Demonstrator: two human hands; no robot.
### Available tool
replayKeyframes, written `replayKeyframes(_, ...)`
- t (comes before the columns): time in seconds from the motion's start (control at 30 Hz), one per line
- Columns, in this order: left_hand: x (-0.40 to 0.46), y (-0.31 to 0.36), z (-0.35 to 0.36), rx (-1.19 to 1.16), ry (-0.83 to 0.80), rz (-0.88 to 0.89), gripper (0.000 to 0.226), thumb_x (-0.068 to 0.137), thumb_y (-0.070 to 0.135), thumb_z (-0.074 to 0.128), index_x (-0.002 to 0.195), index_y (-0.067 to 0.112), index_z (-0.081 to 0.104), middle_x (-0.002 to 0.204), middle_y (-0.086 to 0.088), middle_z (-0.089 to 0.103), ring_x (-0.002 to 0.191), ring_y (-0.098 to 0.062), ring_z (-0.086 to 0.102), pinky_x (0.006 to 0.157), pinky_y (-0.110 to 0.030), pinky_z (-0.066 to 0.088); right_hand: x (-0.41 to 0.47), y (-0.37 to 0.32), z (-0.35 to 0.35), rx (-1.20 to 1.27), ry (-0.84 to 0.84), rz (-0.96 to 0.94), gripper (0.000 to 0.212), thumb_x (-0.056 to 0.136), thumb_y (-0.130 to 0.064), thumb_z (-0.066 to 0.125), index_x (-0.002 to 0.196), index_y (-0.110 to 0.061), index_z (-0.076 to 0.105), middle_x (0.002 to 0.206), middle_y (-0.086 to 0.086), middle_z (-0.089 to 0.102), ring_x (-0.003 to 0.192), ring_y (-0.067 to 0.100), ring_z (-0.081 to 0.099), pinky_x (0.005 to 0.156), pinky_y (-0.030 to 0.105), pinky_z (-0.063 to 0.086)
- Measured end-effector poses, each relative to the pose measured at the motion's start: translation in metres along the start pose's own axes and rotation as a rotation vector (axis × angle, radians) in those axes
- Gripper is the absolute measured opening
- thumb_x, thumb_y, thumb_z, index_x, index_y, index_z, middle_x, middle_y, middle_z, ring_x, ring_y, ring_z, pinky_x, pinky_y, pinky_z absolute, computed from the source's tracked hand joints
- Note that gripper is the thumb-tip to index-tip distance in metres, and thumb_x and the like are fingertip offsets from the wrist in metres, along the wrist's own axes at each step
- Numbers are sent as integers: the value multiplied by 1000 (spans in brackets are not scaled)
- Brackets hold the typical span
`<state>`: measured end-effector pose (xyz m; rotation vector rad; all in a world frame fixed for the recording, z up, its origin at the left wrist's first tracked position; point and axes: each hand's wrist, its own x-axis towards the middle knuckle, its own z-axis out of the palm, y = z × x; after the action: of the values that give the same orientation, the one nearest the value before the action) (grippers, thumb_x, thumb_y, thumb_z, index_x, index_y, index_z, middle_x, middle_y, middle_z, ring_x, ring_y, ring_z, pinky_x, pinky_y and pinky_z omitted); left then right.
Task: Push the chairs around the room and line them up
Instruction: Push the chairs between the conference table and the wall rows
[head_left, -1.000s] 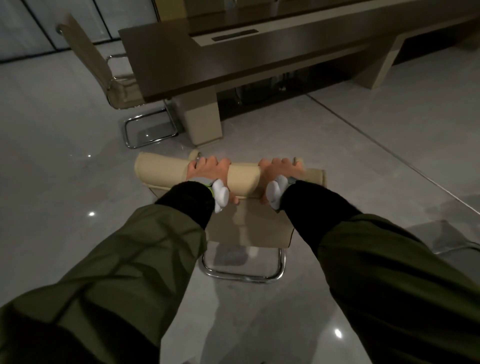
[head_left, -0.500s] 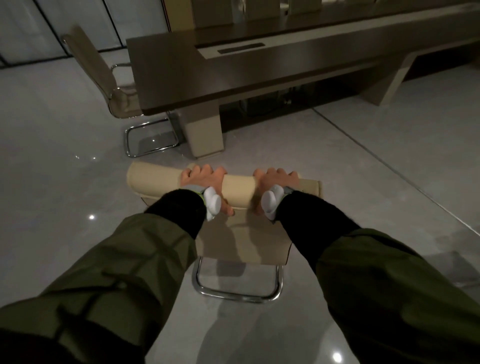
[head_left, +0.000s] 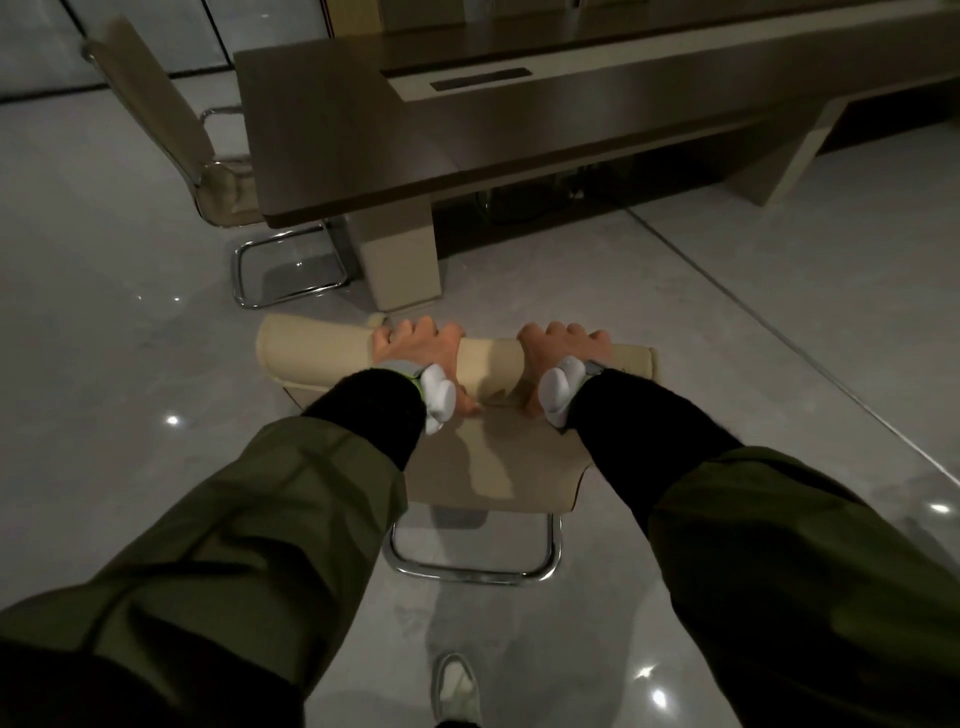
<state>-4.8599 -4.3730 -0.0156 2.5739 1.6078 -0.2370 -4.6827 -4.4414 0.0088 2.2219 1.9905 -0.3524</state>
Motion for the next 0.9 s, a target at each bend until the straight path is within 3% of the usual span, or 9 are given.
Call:
replayKeyframes(0.1, 25, 1, -2, 11, 9, -3, 83, 50, 62, 79, 120, 36, 44, 119, -4, 48, 116, -33, 44, 97, -51, 29, 29, 11, -1, -1, 21, 5, 58, 79, -38, 70, 128, -22, 44, 130, 12, 50, 122, 35, 46, 100, 49, 32)
replayKeyframes(0.3, 91, 1, -16, -18, 11, 31, 84, 54, 64, 75, 125, 34, 43, 122, -4, 46, 118, -32, 42, 101, -54, 27, 94, 35, -14, -32, 37, 23, 64, 74, -43, 71, 129, -25, 43, 128, 9, 51, 122, 33, 47, 103, 49, 32)
replayKeyframes(0.47, 147, 1, -25, -18, 22, 38, 88, 51, 65, 76, 126, 32, 44, 122, -4, 48, 119, -32, 44, 101, -54, 27, 147, 57, -21, -58, 78, 21, 67, 62, -48, 71, 119, -27, 44, 113, 6, 53, 109, 33, 52, 99, 50, 36)
replayKeyframes(0.63, 193, -2, -41, 6, -16, 35, 87, 52, 64, 75, 128, 35, 43, 125, -4, 46, 120, -32, 45, 107, -55, 27, 190, 75, -29, -61, 137, -32, 63, 68, -54, 69, 120, -27, 45, 110, 4, 53, 102, 32, 53, 82, 42, 34)
replayKeyframes(0.73, 220, 3, -53, 2, -53, 28, 90, 53, 68, 77, 129, 35, 43, 128, -4, 45, 122, -33, 44, 109, -55, 27, 216, 89, -38, -63, 146, -44, 64, 66, -55, 69, 119, -27, 46, 111, 4, 53, 103, 33, 53, 85, 45, 38)
replayKeyframes(0.9, 253, 28, -58, -17, -49, 1, 92, 51, 74, 76, 127, 33, 43, 126, -4, 46, 122, -34, 44, 109, -59, 25, 249, 125, -51, -46, 124, -77, 62, 70, -53, 71, 120, -26, 46, 111, 5, 53, 103, 33, 53, 80, 40, 29)
